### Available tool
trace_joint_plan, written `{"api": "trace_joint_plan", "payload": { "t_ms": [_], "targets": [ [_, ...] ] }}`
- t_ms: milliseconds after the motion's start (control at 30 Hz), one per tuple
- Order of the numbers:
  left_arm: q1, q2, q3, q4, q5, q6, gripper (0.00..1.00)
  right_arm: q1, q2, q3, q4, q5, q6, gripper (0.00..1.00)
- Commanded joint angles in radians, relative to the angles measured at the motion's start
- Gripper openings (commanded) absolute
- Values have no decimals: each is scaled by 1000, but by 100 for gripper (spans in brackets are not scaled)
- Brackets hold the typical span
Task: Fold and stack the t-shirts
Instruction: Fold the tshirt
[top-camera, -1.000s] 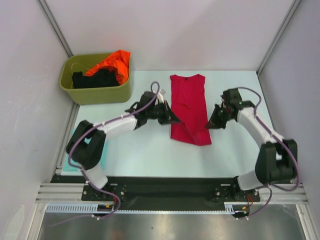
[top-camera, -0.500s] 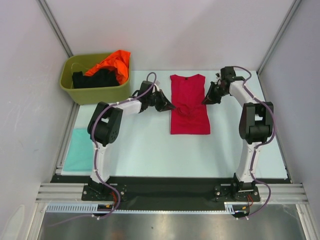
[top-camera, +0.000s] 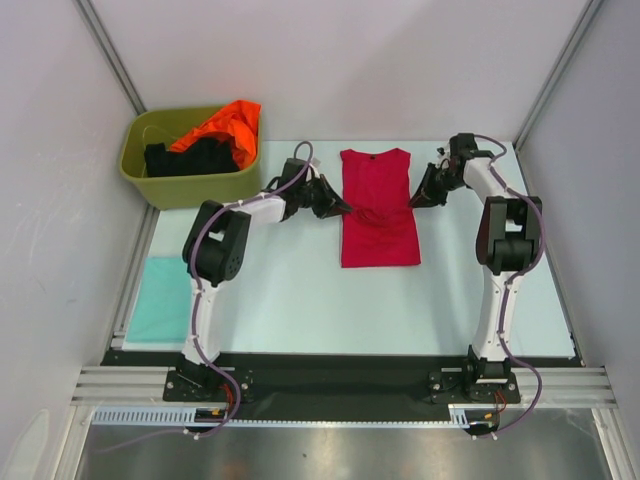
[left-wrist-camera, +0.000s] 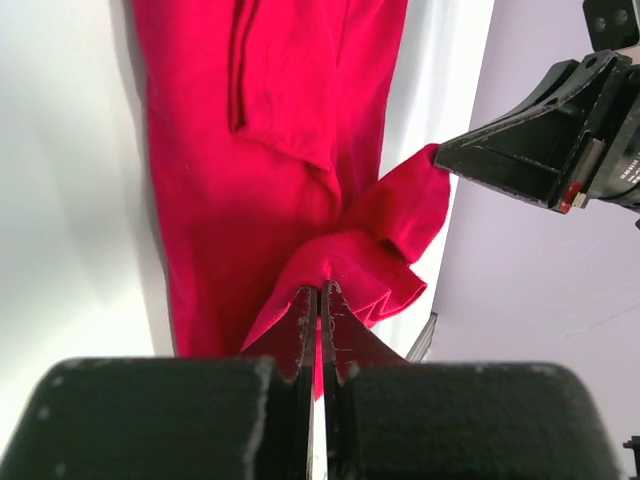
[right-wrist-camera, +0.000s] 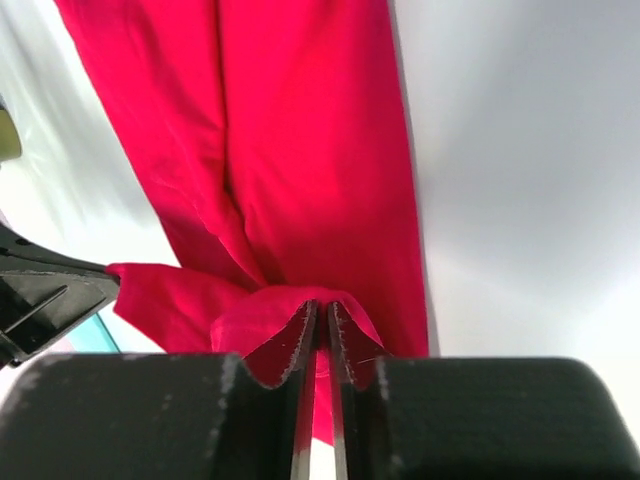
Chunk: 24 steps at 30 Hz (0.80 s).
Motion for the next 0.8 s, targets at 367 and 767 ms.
{"api": "trace_joint_plan", "payload": {
  "t_ms": [367, 767],
  "targets": [
    [41, 63, 397, -514, -202, 287, 37, -106, 117, 280, -99, -27, -35, 41],
    [-33, -215, 10, -202, -49, 406, 50, -41, -178, -172, 203, -197, 40, 45]
  ]
}}
